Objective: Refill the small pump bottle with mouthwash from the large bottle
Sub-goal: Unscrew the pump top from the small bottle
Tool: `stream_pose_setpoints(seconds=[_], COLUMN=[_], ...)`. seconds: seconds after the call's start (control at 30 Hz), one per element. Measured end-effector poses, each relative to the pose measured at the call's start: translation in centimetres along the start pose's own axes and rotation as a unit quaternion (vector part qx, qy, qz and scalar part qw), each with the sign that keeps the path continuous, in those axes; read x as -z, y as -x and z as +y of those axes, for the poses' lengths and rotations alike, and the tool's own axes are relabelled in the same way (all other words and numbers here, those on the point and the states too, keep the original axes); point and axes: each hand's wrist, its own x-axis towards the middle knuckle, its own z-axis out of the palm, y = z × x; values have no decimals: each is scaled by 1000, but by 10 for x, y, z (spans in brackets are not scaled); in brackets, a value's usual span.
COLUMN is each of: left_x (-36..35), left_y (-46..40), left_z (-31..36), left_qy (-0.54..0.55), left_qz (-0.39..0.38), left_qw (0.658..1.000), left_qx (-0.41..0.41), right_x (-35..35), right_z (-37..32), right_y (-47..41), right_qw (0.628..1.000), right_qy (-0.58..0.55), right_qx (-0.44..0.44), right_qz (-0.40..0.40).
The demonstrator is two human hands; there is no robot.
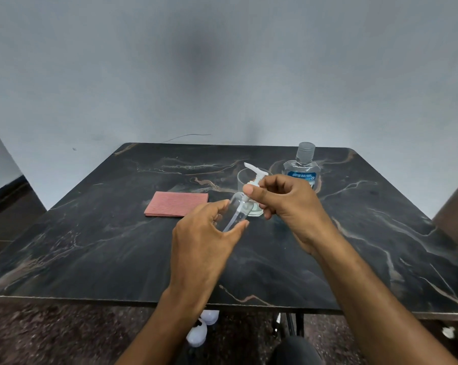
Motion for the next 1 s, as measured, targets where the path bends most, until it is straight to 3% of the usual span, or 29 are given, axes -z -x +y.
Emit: stream_pose_setpoints(seconds=[0.17, 0.73, 1.0], left_x=[-2, -3, -4], left_y=[0, -4, -6], left_z=[1, -3, -3], left_qy=[3, 68, 57], left_qz=[-3, -26, -22], left_qw=[1000, 997, 998], left_qx=[-3, 37, 16], right_x=[-4, 4, -10], right_z=[5, 7, 6], right_y=[-4, -6, -5], right_qw=[998, 988, 987], right_qy=[-39, -152, -146], right_qx=[19, -23, -7], right_qz=[51, -11, 63])
